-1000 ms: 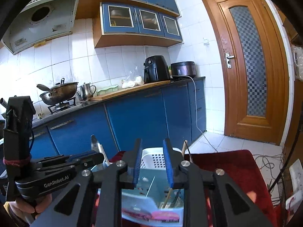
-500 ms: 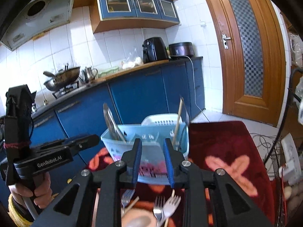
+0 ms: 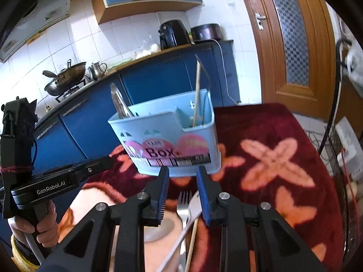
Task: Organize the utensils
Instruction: 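Withdraw both tools from the caddy toward the remaining utensils, then grasp a silver fork with the left tool while the right grasps a white plastic fork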
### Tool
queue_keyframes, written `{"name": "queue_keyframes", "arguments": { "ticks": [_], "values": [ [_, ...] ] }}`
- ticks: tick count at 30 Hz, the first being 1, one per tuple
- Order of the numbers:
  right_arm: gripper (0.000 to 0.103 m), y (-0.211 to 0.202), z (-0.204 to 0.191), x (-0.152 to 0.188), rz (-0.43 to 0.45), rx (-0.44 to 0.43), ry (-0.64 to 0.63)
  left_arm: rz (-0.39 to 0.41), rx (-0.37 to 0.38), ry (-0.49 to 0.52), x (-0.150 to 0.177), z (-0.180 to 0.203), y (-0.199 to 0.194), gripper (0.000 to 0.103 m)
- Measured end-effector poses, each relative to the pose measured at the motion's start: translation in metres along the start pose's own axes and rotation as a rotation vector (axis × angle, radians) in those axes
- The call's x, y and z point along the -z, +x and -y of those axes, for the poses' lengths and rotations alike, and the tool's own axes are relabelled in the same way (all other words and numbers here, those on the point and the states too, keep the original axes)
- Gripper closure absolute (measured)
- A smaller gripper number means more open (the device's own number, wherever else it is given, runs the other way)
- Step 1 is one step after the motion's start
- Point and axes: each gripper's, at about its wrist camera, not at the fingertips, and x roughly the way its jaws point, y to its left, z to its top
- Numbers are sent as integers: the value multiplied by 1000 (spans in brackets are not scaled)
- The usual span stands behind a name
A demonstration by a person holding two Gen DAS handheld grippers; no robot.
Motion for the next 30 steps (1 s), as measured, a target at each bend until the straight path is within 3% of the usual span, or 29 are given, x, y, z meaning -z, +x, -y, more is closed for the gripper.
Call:
{"name": "queue_keyframes", "arguments": {
  "ticks": [13, 21, 30],
  "values": [
    [75, 40, 22, 29, -137, 13, 72, -121, -3, -57, 24, -17, 47, 73],
    [75, 55, 30, 37, -199, -8, 115, -197, 36, -102, 35, -23, 69, 73],
    [75, 66, 33, 39, -243, -8, 131, -227, 37, -148, 39, -29, 83, 73]
  ]
}}
